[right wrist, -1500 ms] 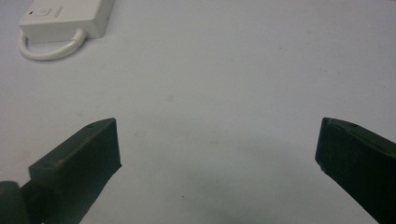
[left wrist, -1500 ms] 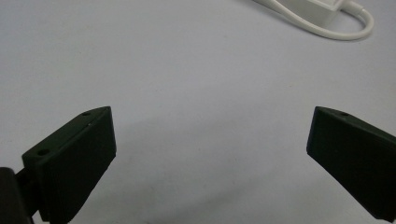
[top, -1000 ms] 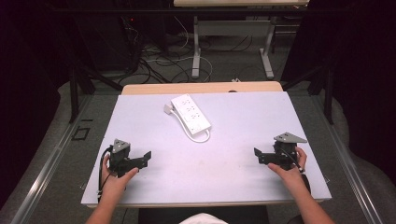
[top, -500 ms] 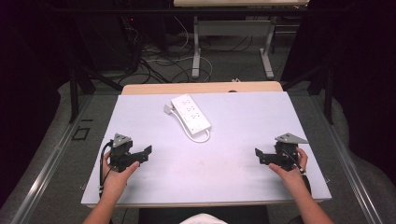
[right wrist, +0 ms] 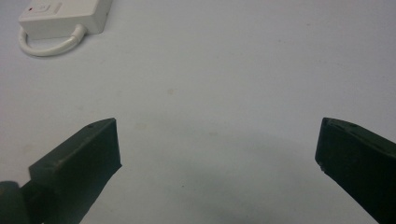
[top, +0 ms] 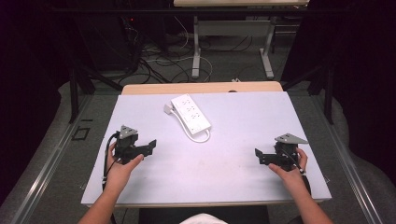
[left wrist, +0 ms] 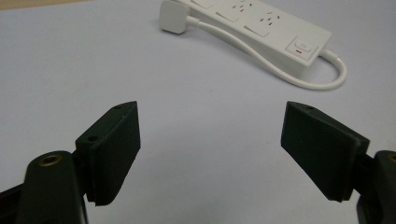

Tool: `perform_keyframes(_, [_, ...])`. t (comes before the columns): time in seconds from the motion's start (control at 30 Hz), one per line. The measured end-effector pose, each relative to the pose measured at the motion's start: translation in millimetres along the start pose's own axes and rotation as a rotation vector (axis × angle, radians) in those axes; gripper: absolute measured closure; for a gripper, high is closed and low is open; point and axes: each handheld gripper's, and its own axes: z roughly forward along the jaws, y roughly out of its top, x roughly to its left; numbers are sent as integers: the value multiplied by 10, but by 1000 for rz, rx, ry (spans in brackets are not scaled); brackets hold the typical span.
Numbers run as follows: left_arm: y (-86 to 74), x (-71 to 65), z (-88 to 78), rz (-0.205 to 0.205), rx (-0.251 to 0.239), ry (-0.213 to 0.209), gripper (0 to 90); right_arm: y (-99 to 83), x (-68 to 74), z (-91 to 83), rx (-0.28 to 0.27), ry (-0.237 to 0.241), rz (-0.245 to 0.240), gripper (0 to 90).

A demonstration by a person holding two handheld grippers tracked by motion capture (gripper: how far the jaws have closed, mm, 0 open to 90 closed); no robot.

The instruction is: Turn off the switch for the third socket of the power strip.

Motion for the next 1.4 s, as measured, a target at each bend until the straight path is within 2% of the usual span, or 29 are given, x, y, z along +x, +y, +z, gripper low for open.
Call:
perform_keyframes(0.27, [206,-106,81,77,-15,-26,236,-2,1,0,-4,-7,15,0])
perform_keyframes(0.33, [227,-114,88,86,-16,-24,238,-3,1,-1,-2,-6,15,0])
perform_keyframes(0.47, [304,-132,125,107,11,-23,238,-2,0,-3,4,1,19,0])
perform_keyframes(0.57, [352,-148,162,82,7,-34,241,-2,-1,-1,5,1,20,0])
perform_keyframes(0.9, [602,-190,182,84,0,-49,259,-2,-3,3,7,3,18,0])
perform_keyframes(1.17, [784,-221,225,42,-22,-71,282,-6,-5,5,7,3,16,0])
perform_keyframes(1.4, [958,-247,269,29,-37,-90,293,-9,-10,8,9,1,9,0])
